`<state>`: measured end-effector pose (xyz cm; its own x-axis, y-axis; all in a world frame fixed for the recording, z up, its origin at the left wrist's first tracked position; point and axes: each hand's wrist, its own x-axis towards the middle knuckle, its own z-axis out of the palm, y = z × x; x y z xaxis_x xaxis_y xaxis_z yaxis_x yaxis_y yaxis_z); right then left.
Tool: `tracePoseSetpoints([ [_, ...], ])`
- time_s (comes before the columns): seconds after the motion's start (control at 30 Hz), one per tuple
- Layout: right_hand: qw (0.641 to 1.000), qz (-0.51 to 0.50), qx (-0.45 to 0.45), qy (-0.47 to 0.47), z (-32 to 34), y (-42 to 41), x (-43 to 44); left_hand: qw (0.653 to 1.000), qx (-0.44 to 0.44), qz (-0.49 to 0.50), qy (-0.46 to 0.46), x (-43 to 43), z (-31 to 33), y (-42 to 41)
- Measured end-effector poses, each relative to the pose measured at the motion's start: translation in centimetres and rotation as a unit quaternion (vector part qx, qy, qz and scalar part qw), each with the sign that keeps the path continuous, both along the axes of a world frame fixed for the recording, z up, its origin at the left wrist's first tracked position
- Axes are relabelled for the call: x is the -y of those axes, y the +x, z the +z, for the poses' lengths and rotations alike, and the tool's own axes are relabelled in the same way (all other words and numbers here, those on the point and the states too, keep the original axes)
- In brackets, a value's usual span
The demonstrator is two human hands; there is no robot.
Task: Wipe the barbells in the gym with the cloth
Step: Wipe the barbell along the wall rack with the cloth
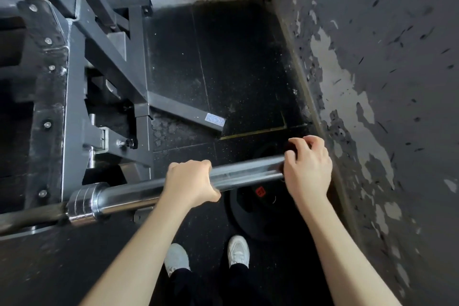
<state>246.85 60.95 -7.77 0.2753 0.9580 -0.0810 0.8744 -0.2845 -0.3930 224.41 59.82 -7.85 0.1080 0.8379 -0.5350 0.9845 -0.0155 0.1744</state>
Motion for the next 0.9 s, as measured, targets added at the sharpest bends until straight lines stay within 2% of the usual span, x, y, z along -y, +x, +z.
tracePoseSetpoints([
  [0.03,1.000,0.004,0.010,0.018,0.1,-1.6,0.6,0.999,-0.017,0.004,0.046,0.6,-0.3,0.2],
  [0.1,0.993,0.105,0.000,0.057,0.3,-3.4,2.7,0.987,-0.046,0.007,0.156,2.0,-1.3,0.5],
  [0.2,0.963,0.264,-0.025,0.045,0.7,-1.0,3.5,0.972,-0.040,0.024,0.231,3.1,-2.2,0.7],
  [0.27,0.967,0.250,-0.012,0.039,0.8,1.5,1.7,0.969,-0.051,0.022,0.241,3.5,-2.2,0.9],
  [0.4,0.998,0.053,0.005,0.036,0.3,0.7,-0.1,0.960,-0.074,0.028,0.269,3.8,-2.3,1.2],
  [0.43,0.997,0.056,-0.001,0.049,0.1,-0.6,0.7,0.959,-0.078,0.030,0.272,3.9,-2.6,1.2],
  [0.5,0.988,0.139,-0.039,0.062,-0.1,-2.2,3.1,0.960,-0.064,0.023,0.273,3.8,-2.5,1.2],
  [0.57,0.970,0.232,-0.061,0.044,-0.1,-1.6,4.5,0.973,-0.031,0.000,0.227,3.1,-1.3,0.6],
  [0.63,0.958,0.276,-0.067,0.036,-0.1,0.3,4.1,0.998,0.025,-0.008,0.061,1.3,0.2,-0.6],
  [0.7,0.953,0.293,-0.067,0.033,0.0,1.8,3.4,0.995,0.036,-0.004,-0.091,-0.8,1.2,-1.4],
  [0.73,0.952,0.296,-0.063,0.042,-0.1,2.4,3.0,0.991,0.029,-0.004,-0.129,-1.4,1.2,-1.5],
  [0.77,0.953,0.294,-0.056,0.051,-0.1,3.0,2.7,0.989,0.022,-0.002,-0.146,-1.6,1.0,-1.4],
  [0.83,0.966,0.249,-0.031,0.055,-0.1,3.8,1.9,0.993,0.010,0.013,-0.120,-1.2,0.8,-1.0],
  [0.9,0.991,0.127,-0.026,0.043,-0.1,3.4,0.9,0.998,-0.012,0.018,-0.053,-0.3,0.7,-0.8],
])
